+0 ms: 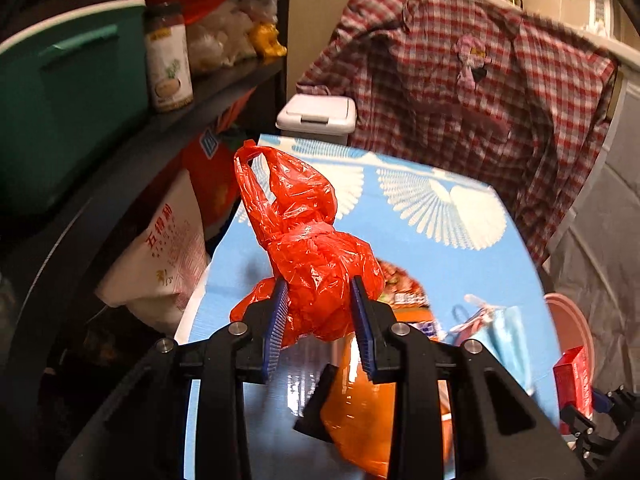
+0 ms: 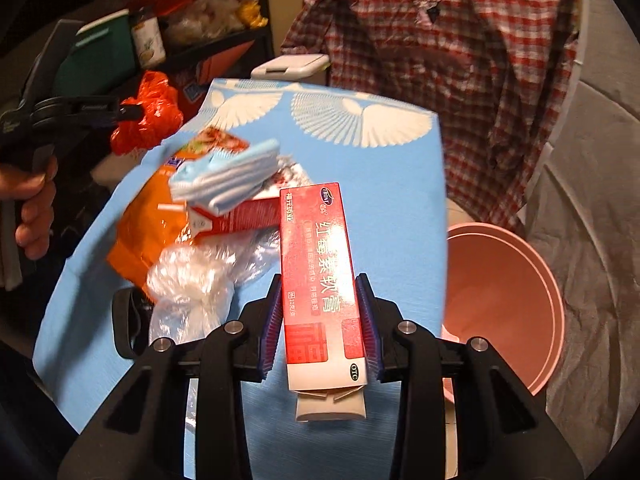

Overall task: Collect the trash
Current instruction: 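Carry the red ointment box over the pink bin with the right gripper while the left lifts the red bag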

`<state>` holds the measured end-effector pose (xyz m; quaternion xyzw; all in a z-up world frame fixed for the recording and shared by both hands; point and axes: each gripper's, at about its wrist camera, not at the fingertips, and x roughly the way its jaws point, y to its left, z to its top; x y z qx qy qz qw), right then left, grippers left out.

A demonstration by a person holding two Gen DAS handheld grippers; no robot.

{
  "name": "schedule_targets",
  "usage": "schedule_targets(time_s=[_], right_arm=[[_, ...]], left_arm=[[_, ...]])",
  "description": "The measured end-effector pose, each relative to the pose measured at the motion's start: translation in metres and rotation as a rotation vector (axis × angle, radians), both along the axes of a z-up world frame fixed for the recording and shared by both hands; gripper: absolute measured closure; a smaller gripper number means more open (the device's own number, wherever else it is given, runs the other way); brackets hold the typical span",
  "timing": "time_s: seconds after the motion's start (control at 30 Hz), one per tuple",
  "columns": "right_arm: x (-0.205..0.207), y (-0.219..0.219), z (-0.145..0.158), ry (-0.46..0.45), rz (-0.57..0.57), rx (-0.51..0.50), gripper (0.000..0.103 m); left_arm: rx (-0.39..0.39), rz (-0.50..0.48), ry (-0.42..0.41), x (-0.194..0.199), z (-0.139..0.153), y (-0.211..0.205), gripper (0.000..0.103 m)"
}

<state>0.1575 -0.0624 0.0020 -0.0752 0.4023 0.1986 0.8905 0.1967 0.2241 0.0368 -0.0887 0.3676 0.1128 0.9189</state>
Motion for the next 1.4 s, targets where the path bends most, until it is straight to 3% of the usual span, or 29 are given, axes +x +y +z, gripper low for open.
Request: schedule_targets(time_s=[0.37,0.57,0.77,1.4], right_arm=[[-0.012,-0.015,0.051,-0.106,-0.077,0.055,0.067],[-0.010,-0.041,0.097,-0.176,-0.139,0.088,0.067],[-0.001,-0.069,0.124,-0.247,-0.177,0.046,0.067],[0.022,-0.154,0.076,-0.221,-0.411,0.102,0.067]], left_arm=[[-0.045,-0.072,-0.099,-0.025,0.043,-0.047,0.072],[-0.073,-0.127,-0.128,-0.031,0.052,-0.071,0.072],[-0.083,-0.169,-0.124,-0.026,0.050,-0.092,0.072],[-0.062,-0.263,-0.104,-0.008,0.037,-0.142,0.072]])
